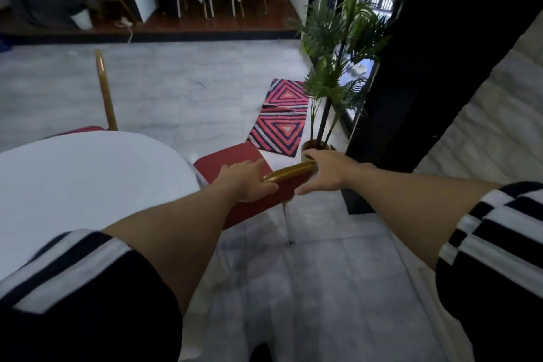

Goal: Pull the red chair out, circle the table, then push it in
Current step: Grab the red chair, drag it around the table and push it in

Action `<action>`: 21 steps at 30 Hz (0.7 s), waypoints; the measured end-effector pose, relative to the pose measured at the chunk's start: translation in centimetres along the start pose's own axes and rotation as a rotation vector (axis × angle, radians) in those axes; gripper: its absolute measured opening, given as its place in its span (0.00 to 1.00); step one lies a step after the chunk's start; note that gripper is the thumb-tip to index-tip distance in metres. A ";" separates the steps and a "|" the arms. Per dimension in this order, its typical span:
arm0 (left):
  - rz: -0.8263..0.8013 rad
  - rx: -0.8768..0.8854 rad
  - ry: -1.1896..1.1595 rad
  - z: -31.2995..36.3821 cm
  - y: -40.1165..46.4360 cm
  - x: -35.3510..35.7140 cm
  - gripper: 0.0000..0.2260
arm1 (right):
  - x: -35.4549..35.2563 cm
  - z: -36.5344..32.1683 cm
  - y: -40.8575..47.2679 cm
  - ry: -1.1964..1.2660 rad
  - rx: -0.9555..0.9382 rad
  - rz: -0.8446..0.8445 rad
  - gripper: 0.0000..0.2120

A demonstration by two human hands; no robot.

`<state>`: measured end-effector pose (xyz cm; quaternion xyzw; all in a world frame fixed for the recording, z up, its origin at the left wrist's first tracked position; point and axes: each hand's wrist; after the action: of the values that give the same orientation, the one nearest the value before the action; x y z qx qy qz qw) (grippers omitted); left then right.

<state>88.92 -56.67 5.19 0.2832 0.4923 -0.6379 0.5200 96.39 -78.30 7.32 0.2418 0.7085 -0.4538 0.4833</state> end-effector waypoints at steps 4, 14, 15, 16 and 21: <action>-0.062 -0.114 -0.004 -2.4 2.4 1.6 0.43 | 0.0 0.1 5.5 -0.072 -0.106 -0.042 0.60; -0.078 -0.355 -0.189 -3.2 5.9 4.7 0.30 | 2.2 0.9 15.5 -0.262 -0.473 -0.180 0.55; -0.075 -0.365 -0.198 -3.1 6.1 4.7 0.28 | 2.3 1.0 16.1 -0.268 -0.494 -0.178 0.52; -0.082 -0.381 -0.215 -3.0 6.3 4.9 0.28 | 2.4 1.0 16.5 -0.277 -0.508 -0.190 0.49; -0.113 -0.459 -0.273 -3.2 8.5 5.5 0.20 | 4.2 2.4 19.5 -0.295 -0.613 -0.261 0.28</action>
<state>94.78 -55.58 -3.60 0.0417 0.5644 -0.5699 0.5958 110.94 -71.62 -4.78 -0.0751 0.7591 -0.3082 0.5684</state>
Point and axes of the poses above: each hand's wrist, its own y-axis towards the middle knuckle, its own x-axis out of the palm, z = x × y, and after that the axes turned 12 degrees about -y, right-handed
